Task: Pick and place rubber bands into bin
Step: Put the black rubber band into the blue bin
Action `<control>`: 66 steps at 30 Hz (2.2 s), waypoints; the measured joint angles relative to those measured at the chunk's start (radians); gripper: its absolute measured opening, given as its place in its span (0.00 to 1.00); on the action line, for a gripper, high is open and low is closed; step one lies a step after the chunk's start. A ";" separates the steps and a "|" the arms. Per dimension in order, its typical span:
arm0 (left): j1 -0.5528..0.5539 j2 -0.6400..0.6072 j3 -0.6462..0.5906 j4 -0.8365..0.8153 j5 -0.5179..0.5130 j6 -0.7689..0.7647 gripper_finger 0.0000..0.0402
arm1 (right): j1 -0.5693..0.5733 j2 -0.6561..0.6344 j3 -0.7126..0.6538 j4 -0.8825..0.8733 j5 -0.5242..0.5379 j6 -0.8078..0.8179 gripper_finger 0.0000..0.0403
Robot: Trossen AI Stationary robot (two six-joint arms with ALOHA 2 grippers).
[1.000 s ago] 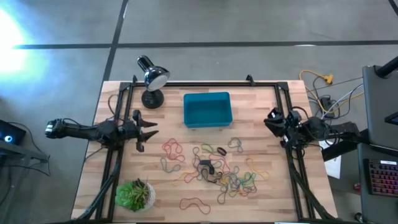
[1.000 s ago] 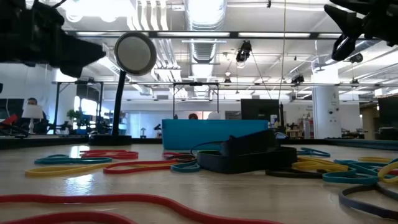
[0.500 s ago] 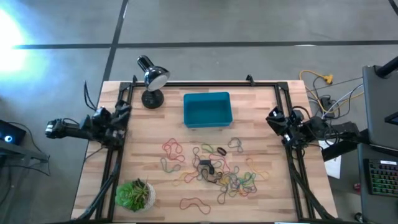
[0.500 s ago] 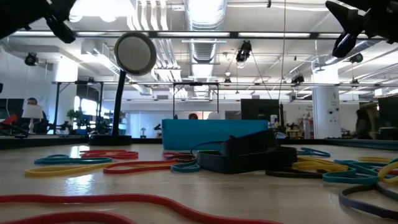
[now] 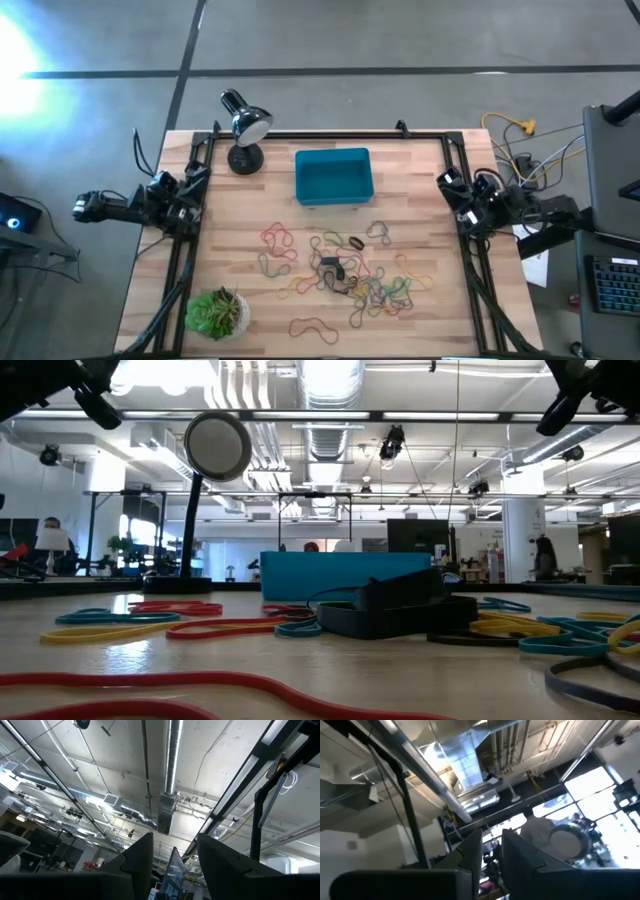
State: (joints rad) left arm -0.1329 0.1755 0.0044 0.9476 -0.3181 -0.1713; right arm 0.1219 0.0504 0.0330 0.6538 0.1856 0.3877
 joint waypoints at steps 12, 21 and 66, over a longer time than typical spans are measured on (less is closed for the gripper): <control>0.000 0.098 0.000 -0.068 0.009 -0.170 0.34 | 0.000 0.538 0.486 -0.419 -0.131 -0.154 0.16; -0.001 0.183 0.000 -0.068 0.086 -0.244 0.34 | 0.040 0.923 0.828 -1.003 -0.148 -0.058 0.16; 0.000 0.356 0.001 -0.075 0.124 -0.269 0.34 | 0.078 1.617 0.948 -1.027 -0.209 -0.037 0.30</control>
State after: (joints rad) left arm -0.1329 0.5317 0.0049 0.8722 -0.1943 -0.4400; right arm 0.2001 1.6677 0.9806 -0.3735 -0.0231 0.3503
